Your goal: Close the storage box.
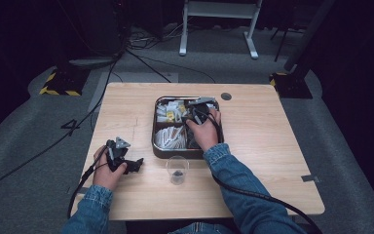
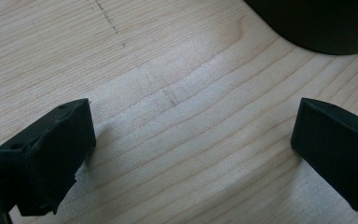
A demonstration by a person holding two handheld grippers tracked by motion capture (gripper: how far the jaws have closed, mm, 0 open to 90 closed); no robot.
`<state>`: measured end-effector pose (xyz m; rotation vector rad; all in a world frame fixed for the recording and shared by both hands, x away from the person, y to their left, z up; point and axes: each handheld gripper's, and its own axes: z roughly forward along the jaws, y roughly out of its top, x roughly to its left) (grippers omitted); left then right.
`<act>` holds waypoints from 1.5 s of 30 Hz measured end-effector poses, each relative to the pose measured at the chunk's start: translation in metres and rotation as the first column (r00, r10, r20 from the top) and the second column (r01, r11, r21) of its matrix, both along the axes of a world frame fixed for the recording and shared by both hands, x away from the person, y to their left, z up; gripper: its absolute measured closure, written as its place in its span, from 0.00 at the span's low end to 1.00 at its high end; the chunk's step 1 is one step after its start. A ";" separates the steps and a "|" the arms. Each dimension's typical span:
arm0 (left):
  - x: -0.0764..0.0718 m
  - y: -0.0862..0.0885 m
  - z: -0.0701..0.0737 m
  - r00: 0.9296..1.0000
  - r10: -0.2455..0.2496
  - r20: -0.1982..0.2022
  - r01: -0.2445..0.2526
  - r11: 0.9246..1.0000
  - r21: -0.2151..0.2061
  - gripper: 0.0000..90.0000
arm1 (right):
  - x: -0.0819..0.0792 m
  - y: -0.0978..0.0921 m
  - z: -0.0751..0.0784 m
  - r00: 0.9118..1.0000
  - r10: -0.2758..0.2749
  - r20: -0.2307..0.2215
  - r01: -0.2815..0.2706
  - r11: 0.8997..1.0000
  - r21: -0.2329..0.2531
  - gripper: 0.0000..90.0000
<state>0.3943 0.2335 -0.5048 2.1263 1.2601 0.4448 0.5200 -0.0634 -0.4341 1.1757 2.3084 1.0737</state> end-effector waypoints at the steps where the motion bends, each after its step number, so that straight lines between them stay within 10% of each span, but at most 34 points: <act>1: 0.000 0.000 0.000 1.000 0.001 0.000 -0.001 1.000 -0.001 0.00 | 0.000 0.000 -0.001 1.000 -0.001 0.003 0.001 1.000 0.001 0.65; 28: 0.000 0.000 0.000 1.000 0.000 0.002 0.000 1.000 0.000 0.00 | 0.002 -0.004 0.000 0.999 0.043 0.029 -0.045 0.997 0.061 0.52; 45: 0.001 0.000 0.000 1.000 -0.009 0.003 0.009 1.000 0.000 0.00 | -0.027 -0.058 0.051 0.984 0.109 0.140 -0.135 0.971 0.197 0.45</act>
